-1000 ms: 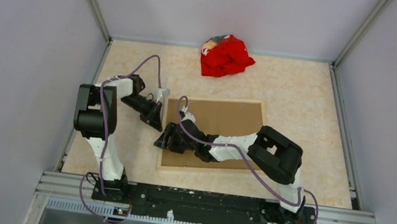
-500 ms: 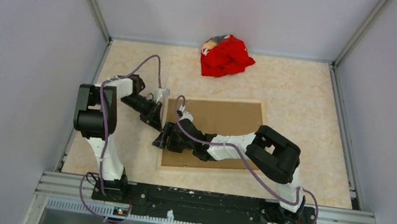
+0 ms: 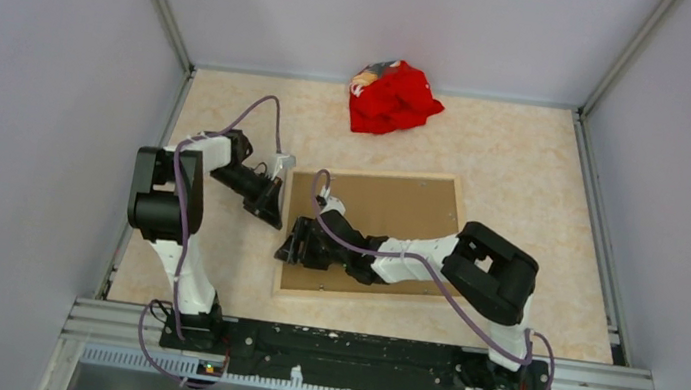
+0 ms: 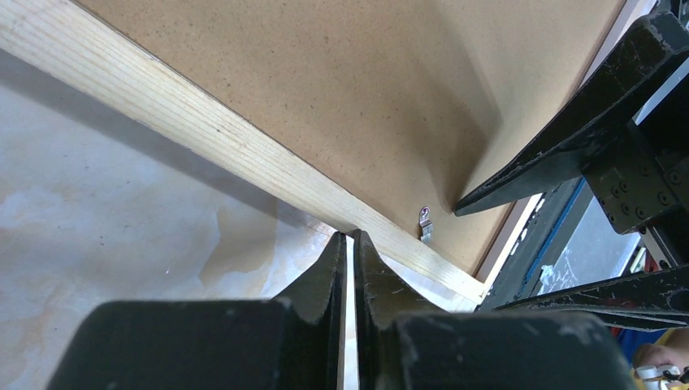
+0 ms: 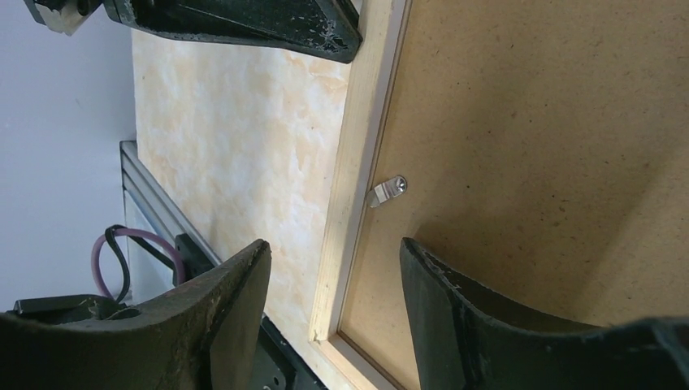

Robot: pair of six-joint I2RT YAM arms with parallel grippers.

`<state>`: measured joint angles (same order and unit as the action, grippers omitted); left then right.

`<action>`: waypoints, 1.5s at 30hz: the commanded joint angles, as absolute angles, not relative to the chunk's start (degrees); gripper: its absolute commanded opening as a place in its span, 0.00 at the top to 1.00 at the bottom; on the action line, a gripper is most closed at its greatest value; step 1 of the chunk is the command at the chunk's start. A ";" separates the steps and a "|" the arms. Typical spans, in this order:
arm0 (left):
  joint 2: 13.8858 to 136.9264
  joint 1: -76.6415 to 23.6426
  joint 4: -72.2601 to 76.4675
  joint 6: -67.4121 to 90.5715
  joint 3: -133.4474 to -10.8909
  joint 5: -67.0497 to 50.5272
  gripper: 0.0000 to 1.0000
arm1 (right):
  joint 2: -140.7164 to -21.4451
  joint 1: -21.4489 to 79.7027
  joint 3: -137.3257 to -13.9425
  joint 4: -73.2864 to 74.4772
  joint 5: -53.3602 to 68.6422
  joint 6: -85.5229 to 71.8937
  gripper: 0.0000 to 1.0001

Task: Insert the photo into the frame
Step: Install the photo frame at the center of the board.

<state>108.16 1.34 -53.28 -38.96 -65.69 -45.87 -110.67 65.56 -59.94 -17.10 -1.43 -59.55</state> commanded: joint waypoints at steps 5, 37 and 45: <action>107.87 0.18 -51.47 -41.34 -65.08 -44.30 0.91 | -111.87 65.33 -62.37 -17.25 -2.42 -58.28 0.41; 108.28 0.26 -50.84 -41.44 -64.20 -44.65 0.93 | -116.76 64.09 -65.63 -17.09 -3.80 -58.24 0.45; 108.23 0.19 -50.92 -41.66 -64.16 -44.38 0.93 | -116.42 64.10 -64.08 -17.86 -2.81 -59.63 0.46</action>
